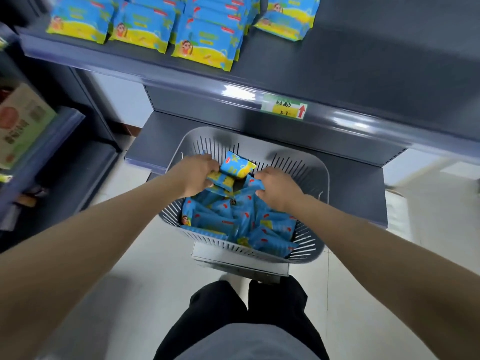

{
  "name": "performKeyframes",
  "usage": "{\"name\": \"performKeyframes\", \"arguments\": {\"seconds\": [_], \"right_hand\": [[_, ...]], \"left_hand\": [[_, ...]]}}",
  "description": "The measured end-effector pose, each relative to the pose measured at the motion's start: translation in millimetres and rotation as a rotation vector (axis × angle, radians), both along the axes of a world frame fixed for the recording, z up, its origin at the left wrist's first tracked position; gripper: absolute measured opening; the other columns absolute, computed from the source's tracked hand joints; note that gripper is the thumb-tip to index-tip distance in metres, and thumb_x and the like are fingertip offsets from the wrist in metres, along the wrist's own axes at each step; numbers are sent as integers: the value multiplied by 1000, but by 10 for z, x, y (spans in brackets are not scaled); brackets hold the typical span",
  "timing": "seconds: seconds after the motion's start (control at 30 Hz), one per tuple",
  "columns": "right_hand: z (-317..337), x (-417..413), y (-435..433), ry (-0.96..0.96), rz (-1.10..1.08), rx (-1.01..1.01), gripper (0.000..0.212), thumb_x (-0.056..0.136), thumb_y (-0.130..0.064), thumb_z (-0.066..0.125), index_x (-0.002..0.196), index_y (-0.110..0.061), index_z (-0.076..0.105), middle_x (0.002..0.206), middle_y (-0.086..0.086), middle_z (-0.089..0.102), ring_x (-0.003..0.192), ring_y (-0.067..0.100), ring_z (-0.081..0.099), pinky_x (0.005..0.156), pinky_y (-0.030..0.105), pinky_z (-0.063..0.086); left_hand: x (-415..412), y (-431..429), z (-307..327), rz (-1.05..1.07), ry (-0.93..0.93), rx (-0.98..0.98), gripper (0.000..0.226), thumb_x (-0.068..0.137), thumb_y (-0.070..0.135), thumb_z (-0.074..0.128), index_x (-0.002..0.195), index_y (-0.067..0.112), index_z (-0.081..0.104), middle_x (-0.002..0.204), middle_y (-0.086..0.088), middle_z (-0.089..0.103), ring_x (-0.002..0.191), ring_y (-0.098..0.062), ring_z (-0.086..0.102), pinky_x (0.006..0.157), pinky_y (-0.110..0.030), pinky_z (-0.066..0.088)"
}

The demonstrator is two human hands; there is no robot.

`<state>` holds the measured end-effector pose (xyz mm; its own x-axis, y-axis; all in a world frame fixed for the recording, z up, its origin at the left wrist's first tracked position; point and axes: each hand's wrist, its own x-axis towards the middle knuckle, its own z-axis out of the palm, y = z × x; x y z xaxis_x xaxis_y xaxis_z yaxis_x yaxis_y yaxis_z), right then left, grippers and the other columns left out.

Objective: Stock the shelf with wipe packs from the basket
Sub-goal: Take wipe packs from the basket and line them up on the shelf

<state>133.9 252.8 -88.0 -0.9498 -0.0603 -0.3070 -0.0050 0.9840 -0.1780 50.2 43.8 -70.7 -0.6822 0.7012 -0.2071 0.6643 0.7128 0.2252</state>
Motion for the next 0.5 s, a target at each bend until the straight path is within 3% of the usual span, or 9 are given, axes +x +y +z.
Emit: {"name": "performKeyframes", "arguments": {"seconds": [0.17, 0.3, 0.4, 0.5], "right_hand": [[-223, -233, 72, -30, -43, -13, 42, 93, -24, 50, 131, -7, 44, 131, 14, 46, 120, 32, 42, 99, 43, 40], [-358, -438, 26, -8, -49, -37, 54, 94, -23, 51, 142, -8, 30, 145, 11, 32, 130, 33, 34, 105, 45, 36], [-494, -561, -45, -2, -46, -45, 58, 93, -21, 51, 143, -9, 25, 146, 10, 31, 129, 32, 34, 104, 44, 36], [-628, -650, -113, 23, -48, -1, 57, 93, -21, 52, 141, -6, 26, 138, 13, 40, 123, 33, 39, 100, 42, 38]], "left_hand": [[-127, 59, -279, 168, -129, 28, 39, 88, 25, 61, 123, 10, 52, 123, -11, 51, 109, -30, 53, 89, -35, 42], [-227, 142, -494, 312, -227, 36, 42, 89, 18, 58, 129, 8, 47, 132, -14, 48, 117, -31, 50, 95, -36, 41], [-277, 173, -643, 261, -197, -73, 47, 87, 3, 53, 132, 12, 44, 134, -10, 47, 116, -30, 50, 95, -37, 42], [-330, 204, -722, 159, -68, -165, 45, 86, 2, 51, 129, 13, 46, 130, -9, 49, 114, -29, 51, 93, -39, 40]]}}
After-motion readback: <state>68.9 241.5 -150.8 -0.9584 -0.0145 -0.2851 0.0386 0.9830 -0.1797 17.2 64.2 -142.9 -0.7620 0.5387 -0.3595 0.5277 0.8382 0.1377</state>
